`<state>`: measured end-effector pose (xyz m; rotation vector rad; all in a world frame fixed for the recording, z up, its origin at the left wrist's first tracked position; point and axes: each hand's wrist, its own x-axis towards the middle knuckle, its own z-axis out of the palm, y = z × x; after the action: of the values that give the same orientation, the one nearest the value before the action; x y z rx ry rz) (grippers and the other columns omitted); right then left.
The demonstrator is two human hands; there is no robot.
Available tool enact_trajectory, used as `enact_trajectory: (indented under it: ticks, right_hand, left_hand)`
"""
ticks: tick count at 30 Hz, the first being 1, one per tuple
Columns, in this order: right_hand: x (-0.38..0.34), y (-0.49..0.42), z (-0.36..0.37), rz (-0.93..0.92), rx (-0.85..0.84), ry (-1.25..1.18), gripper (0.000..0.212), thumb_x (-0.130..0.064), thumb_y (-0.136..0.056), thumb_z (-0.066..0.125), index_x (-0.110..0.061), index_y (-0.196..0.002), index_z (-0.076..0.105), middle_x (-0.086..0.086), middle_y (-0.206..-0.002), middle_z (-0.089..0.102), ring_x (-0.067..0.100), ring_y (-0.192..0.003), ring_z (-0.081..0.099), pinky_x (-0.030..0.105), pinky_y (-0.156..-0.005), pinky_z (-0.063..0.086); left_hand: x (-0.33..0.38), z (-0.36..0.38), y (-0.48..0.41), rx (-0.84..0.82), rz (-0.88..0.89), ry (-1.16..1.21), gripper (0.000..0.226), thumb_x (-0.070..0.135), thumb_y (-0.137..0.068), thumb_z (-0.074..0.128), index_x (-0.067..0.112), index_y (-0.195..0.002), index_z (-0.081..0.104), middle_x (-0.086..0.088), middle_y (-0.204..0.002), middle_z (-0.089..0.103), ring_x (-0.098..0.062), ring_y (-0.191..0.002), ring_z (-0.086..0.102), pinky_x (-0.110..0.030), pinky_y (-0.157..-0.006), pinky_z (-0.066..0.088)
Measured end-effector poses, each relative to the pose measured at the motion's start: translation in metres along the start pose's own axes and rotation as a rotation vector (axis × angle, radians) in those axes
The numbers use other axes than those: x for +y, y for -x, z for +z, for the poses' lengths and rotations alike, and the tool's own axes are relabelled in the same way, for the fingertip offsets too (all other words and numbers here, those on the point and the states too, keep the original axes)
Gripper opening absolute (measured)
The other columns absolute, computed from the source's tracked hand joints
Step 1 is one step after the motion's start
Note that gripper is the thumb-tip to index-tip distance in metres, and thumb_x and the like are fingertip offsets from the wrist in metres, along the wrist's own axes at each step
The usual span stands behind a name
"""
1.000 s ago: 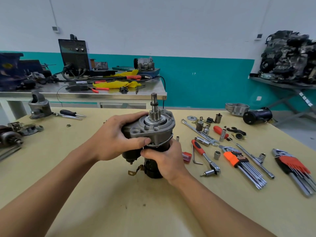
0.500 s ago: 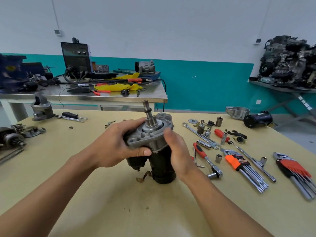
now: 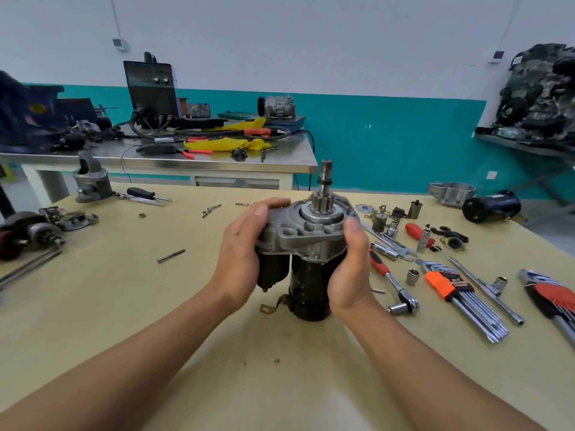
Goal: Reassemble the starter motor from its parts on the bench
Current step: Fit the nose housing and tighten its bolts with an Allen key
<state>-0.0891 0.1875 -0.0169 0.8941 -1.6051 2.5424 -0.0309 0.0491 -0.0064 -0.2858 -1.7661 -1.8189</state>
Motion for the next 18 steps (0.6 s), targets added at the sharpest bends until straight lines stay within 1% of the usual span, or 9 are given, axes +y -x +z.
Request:
enact_trajectory:
  ticks: [2,4,5,7,11,12,14,16,18]
  right_hand:
    - [0.001,0.000,0.002,-0.008,0.037,0.025,0.057,-0.057,-0.084,0.044,-0.001,-0.082,0.053,0.040,-0.095,0.051,0.035,-0.089,0.053,0.045,-0.084,0.041]
    - [0.000,0.002,0.003,-0.006,0.040,0.051,0.059,-0.058,-0.084,0.045,0.001,-0.083,0.046,0.042,-0.094,0.047,0.047,-0.088,0.050,0.045,-0.083,0.040]
    - [-0.001,0.002,0.005,-0.004,0.034,0.061,0.057,-0.059,-0.083,0.045,-0.002,-0.085,0.048,0.038,-0.094,0.051,0.047,-0.092,0.052,0.044,-0.083,0.041]
    - [0.001,0.002,0.003,-0.009,0.032,0.079,0.053,-0.060,-0.082,0.045,-0.009,-0.085,0.059,0.021,-0.088,0.064,0.033,-0.091,0.060,0.043,-0.084,0.045]
    - [0.002,0.003,0.000,-0.048,0.018,0.045,0.043,-0.059,-0.084,0.043,-0.032,-0.092,0.076,0.000,-0.095,0.074,0.014,-0.098,0.066,0.038,-0.086,0.048]
    - [0.002,0.002,0.000,-0.053,0.012,0.031,0.042,-0.058,-0.084,0.043,-0.035,-0.094,0.076,-0.001,-0.099,0.075,0.015,-0.102,0.066,0.038,-0.088,0.047]
    - [0.002,0.003,-0.001,-0.053,0.014,0.003,0.043,-0.058,-0.084,0.044,-0.033,-0.098,0.077,0.003,-0.106,0.074,0.021,-0.109,0.065,0.041,-0.093,0.047]
    - [0.004,0.002,-0.004,-0.056,0.035,-0.045,0.043,-0.057,-0.084,0.044,-0.033,-0.100,0.077,0.004,-0.109,0.074,0.022,-0.111,0.065,0.039,-0.094,0.049]
    - [0.004,0.001,-0.004,-0.074,0.053,-0.093,0.042,-0.054,-0.083,0.045,-0.034,-0.100,0.077,-0.001,-0.106,0.075,0.016,-0.108,0.067,0.029,-0.089,0.053]
  left_hand:
    - [-0.002,0.006,-0.004,0.101,-0.003,-0.029,0.037,0.040,-0.091,0.042,0.034,-0.100,0.077,-0.003,-0.110,0.076,-0.023,-0.106,0.070,-0.031,-0.086,0.056]
    - [0.002,0.008,-0.007,0.140,0.004,-0.023,0.041,0.028,-0.090,0.038,0.031,-0.094,0.078,0.001,-0.103,0.077,-0.017,-0.099,0.072,-0.026,-0.080,0.056]
    - [0.005,0.006,-0.007,0.162,0.024,-0.023,0.041,0.025,-0.089,0.037,0.028,-0.093,0.078,0.002,-0.100,0.077,-0.015,-0.096,0.072,-0.023,-0.078,0.056]
    - [0.006,0.009,-0.004,0.166,0.030,-0.070,0.039,0.024,-0.090,0.037,0.021,-0.098,0.075,0.002,-0.099,0.077,-0.013,-0.095,0.072,-0.021,-0.076,0.055]
    - [0.009,-0.010,-0.007,-0.015,-0.175,-0.099,0.053,0.056,-0.095,0.036,0.023,-0.115,0.072,-0.003,-0.114,0.075,-0.020,-0.111,0.069,-0.038,-0.094,0.053]
    - [0.010,-0.029,-0.011,0.002,-0.205,-0.202,0.055,0.062,-0.095,0.037,0.026,-0.116,0.072,0.001,-0.113,0.075,-0.016,-0.109,0.068,-0.039,-0.094,0.052]
    - [0.010,-0.085,-0.021,0.146,-0.238,-0.674,0.039,0.055,-0.095,0.054,0.029,-0.118,0.072,0.007,-0.110,0.073,-0.011,-0.103,0.066,-0.042,-0.093,0.054]
    - [0.007,-0.143,-0.019,0.206,-0.420,-1.176,0.037,0.035,-0.091,0.068,0.024,-0.126,0.068,-0.001,-0.118,0.070,-0.022,-0.108,0.063,-0.040,-0.095,0.052]
    - [-0.001,-0.182,-0.009,0.147,-0.650,-1.374,0.047,0.032,-0.087,0.072,0.020,-0.132,0.064,-0.008,-0.126,0.067,-0.028,-0.114,0.061,-0.035,-0.097,0.048]
